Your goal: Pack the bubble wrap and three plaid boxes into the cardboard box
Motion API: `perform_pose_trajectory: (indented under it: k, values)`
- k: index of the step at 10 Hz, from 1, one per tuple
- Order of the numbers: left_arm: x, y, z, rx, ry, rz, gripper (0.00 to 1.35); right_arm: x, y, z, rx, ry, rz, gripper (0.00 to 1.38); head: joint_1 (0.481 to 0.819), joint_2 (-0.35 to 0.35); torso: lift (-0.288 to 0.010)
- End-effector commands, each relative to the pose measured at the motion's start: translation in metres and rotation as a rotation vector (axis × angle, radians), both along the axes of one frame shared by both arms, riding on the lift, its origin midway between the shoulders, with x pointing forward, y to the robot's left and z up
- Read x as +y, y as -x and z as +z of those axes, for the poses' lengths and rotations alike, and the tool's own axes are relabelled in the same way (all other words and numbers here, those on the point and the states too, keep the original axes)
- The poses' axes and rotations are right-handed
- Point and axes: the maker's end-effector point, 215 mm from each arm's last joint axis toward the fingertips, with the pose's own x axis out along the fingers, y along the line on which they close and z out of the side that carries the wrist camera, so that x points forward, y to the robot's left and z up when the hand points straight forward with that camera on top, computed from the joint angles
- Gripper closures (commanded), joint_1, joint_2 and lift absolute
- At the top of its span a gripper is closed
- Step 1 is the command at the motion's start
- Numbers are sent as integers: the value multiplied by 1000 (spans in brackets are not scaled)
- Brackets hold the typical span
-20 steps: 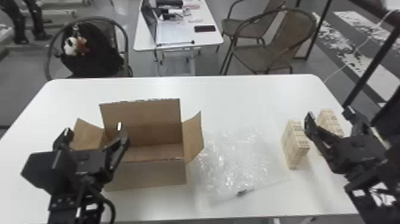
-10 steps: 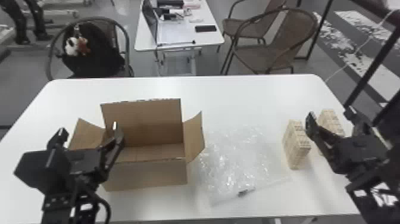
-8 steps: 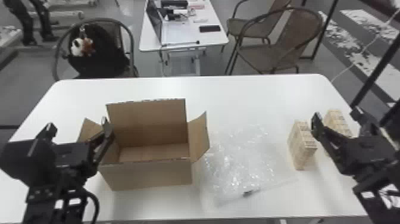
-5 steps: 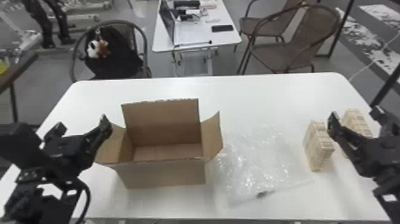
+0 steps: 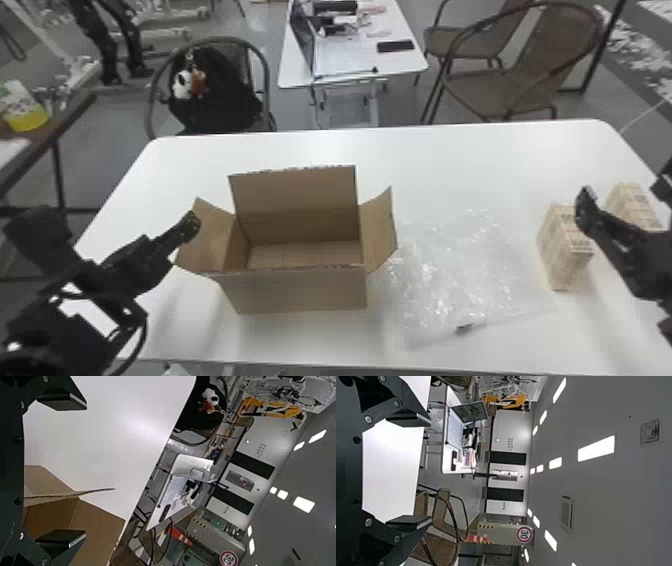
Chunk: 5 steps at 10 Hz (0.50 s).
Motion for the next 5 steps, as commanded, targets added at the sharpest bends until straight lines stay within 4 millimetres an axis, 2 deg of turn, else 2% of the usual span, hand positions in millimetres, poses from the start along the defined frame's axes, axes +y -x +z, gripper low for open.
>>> perform_pose_trajectory:
  k: [1, 3, 4, 5]
  values:
    - [-12, -2, -5, 6, 67, -27, 165, 0, 0, -1, 1, 0, 0, 406, 695, 147, -148]
    - [-21, -3, -10, 19, 81, -46, 177, 0, 0, -1, 1, 0, 0, 406, 695, 130, -148]
    - [-20, -3, -12, 24, 76, -45, 381, 0, 0, -1, 1, 0, 0, 406, 695, 123, -148]
    - [-19, -3, -12, 27, 68, -41, 883, 0, 0, -1, 1, 0, 2, 406, 695, 121, -148]
